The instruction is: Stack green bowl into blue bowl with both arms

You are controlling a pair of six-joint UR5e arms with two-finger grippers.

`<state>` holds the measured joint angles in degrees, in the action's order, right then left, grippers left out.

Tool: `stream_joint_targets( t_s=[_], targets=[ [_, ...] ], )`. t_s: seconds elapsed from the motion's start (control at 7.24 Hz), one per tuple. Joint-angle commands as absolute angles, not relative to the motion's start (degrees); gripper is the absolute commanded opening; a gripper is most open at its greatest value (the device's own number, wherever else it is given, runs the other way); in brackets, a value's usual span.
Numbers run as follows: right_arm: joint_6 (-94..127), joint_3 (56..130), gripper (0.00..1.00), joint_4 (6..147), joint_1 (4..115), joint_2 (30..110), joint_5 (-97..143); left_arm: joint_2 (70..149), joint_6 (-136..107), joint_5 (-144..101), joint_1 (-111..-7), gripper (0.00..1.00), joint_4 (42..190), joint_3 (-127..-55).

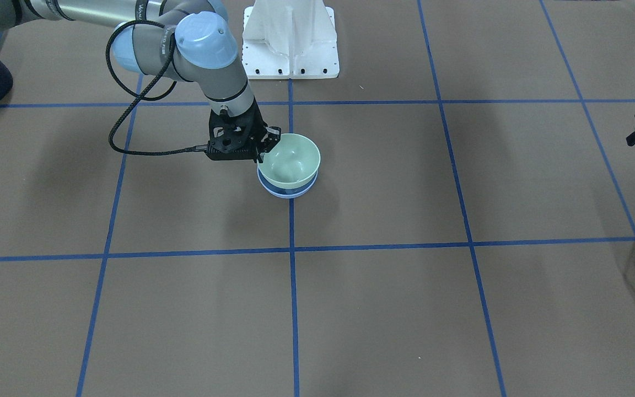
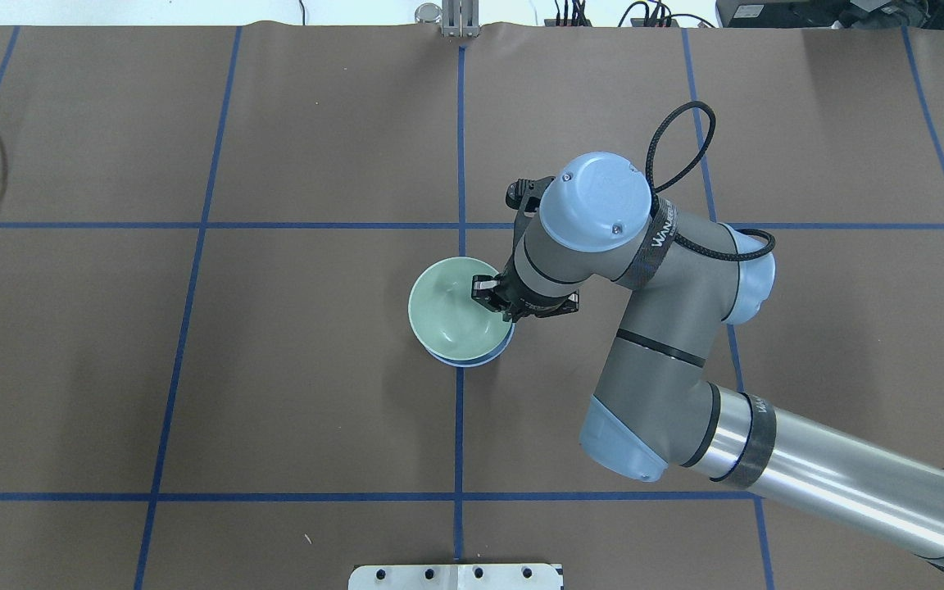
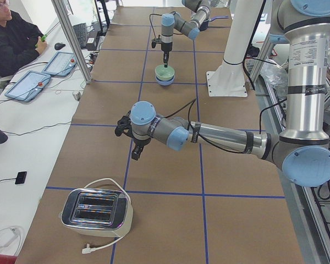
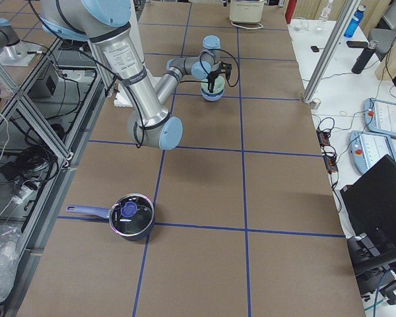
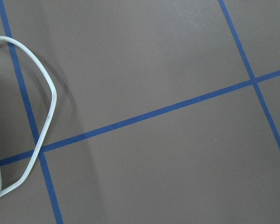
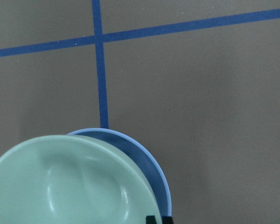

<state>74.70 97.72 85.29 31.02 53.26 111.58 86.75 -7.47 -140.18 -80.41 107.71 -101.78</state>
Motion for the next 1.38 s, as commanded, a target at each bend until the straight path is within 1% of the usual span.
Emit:
stream_joint_targets(
  t_s=[0.0, 0.28, 1.24],
  targets=[
    [74.44, 96.25, 0.00, 83.60, 31.38, 53.17, 111.45, 86.75, -7.47, -140.19, -80.33, 0.98, 107.75, -101.78],
    [75.15, 94.48, 0.00, 81.04, 31.29, 52.82, 111.53, 86.66, -7.47, -140.19, -80.33, 0.98, 107.75, -101.69],
    [75.15, 95.01, 0.00, 81.04, 31.20, 53.52, 111.62, 86.75, -7.56, -140.19, -80.24, 0.98, 107.67, -101.51]
  ],
)
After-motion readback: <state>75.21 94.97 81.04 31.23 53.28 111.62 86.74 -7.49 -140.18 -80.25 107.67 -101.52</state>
